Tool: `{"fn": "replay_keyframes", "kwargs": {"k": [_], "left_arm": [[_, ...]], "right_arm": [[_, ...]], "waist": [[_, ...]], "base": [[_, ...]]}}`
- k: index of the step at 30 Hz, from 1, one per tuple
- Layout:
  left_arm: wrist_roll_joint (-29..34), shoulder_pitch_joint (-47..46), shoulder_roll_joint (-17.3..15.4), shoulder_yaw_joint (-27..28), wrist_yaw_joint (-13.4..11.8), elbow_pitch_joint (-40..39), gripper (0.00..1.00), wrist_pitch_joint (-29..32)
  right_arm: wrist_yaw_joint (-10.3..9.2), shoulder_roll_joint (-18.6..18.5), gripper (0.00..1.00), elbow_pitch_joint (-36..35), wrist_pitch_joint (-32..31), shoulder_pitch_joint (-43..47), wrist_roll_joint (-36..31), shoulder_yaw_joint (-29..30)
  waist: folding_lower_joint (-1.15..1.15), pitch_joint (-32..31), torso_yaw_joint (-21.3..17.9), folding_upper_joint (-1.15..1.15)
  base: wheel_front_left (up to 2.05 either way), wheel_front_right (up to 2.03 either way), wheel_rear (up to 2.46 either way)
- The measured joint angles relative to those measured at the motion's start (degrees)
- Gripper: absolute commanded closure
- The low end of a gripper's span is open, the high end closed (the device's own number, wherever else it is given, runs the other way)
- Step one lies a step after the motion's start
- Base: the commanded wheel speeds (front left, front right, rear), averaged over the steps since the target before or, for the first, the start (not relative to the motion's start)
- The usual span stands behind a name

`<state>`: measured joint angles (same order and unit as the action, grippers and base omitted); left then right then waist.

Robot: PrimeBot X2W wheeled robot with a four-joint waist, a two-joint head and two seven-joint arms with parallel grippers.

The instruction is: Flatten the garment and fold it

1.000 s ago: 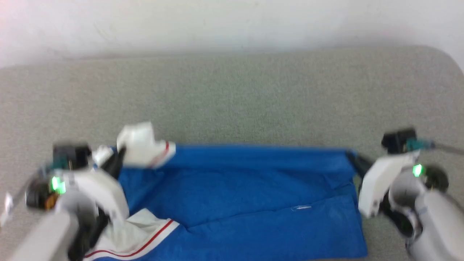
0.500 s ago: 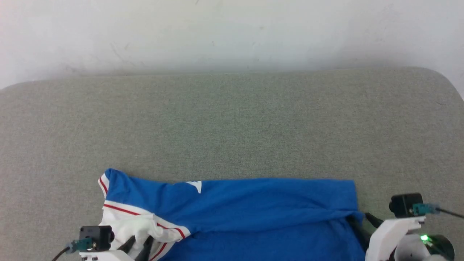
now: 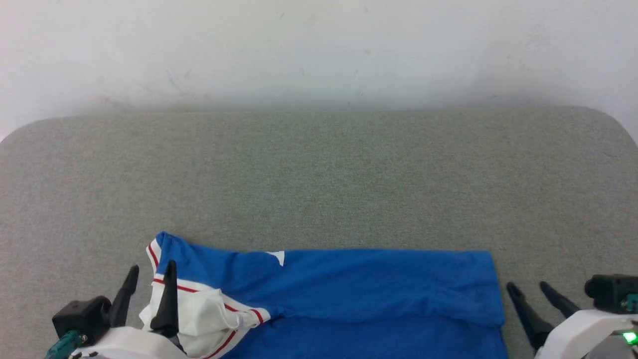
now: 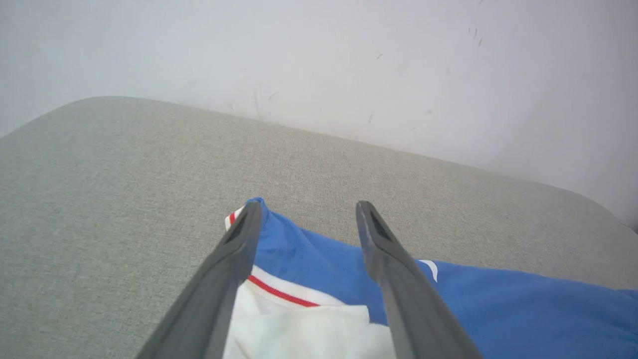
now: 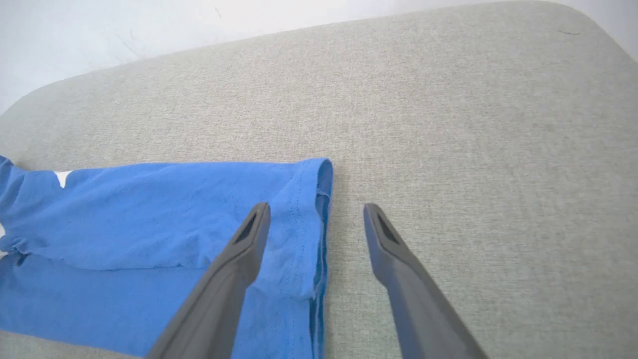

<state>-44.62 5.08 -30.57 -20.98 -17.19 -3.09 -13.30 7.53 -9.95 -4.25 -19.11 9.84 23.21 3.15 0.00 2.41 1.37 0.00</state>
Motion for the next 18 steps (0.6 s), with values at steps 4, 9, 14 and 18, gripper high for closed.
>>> {"fn": "replay_keyframes", "kwargs": {"k": [4, 9, 14, 18], "left_arm": [[5.71, -2.26, 2.15, 2.0, 0.4, -0.8, 0.0, -1.32], [13.86, -4.55, 7.37, 5.37, 2.0, -3.15, 0.0, -1.43], [19.22, -4.39, 9.58, 7.39, 3.09, -2.59, 0.0, -1.43], [21.46, -3.99, 10.74, 8.43, 4.08, -1.94, 0.0, -1.43]], "right_arm": [[0.0, -1.4, 0.0, 1.48, -5.04, -1.85, 0.36, 2.97], [0.0, -2.32, 0.0, 6.77, -10.18, -5.71, 1.1, 1.88], [0.0, -2.02, 0.0, 12.72, -13.22, -9.2, 2.78, -1.38], [0.0, -1.53, 0.0, 17.84, -16.15, -10.65, 4.3, -3.23]], "waist": [[0.0, 0.06, 0.71, 0.0], [0.0, 0.59, 2.28, 0.0], [0.01, 1.46, 3.37, 0.0], [0.01, 1.96, 3.99, 0.0]], "base": [[0.0, 0.0, 0.0], [0.0, 0.0, 0.0], [0.0, 0.0, 0.0], [0.0, 0.0, 0.0]]}}
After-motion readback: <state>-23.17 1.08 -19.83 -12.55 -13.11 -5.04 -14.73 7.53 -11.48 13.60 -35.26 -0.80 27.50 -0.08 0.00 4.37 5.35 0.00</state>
